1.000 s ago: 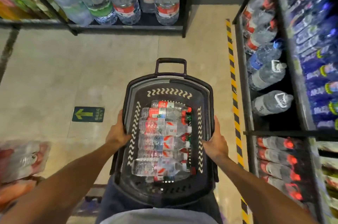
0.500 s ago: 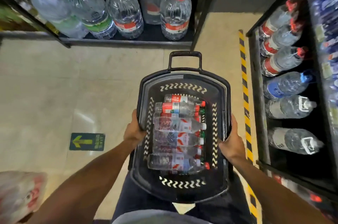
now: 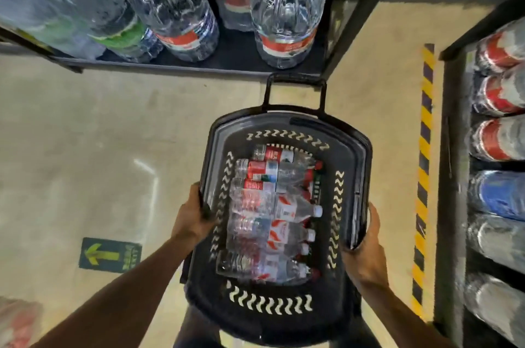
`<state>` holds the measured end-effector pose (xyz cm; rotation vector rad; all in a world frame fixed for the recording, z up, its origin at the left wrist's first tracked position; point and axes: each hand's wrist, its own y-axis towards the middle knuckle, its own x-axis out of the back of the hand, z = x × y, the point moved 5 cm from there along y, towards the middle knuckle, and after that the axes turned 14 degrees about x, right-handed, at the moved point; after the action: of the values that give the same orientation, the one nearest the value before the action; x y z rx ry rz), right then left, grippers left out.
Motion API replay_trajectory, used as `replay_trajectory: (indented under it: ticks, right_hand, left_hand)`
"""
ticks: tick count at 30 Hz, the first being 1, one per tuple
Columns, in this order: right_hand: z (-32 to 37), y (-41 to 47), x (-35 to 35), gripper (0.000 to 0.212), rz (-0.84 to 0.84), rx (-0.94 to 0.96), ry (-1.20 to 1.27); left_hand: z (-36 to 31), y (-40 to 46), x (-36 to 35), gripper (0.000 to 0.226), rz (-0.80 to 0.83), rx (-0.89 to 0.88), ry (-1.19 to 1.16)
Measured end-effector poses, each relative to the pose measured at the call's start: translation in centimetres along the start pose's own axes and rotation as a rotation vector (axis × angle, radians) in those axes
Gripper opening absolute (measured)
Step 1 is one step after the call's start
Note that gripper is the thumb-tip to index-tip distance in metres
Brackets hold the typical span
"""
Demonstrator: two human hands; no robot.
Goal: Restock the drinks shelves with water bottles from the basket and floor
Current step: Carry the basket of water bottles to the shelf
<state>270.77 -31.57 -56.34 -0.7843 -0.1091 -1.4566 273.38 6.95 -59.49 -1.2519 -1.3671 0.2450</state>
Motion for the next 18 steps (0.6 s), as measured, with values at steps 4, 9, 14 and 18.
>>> replay_trajectory:
  ticks: [4,9,14,18]
  right_hand:
    - [-3.8,5.7,-3.5,0.099,-0.013,-0.014,-0.006]
    - [-8.7,11.2,-6.8,0.096,0.032,-0.009,-0.168]
    - [-11.1,13.0,-7.5,0.105,-0.023,0.046,-0.278]
    - [-10.8,15.5,-6.7,0.105,0.001,0.120,-0.263]
  left_hand:
    - [0.4,7.3,-3.4,0.073,0.018,-0.047,0.012]
    - [-0.5,13.7,-6.1,0.069,0.032,-0.065,0.025]
    - [-2.2,15.5,-6.4,0.075,0.037,-0.145,0.011]
    - [-4.6,16.7,-6.1,0.069,0.031,-0.167,0.045]
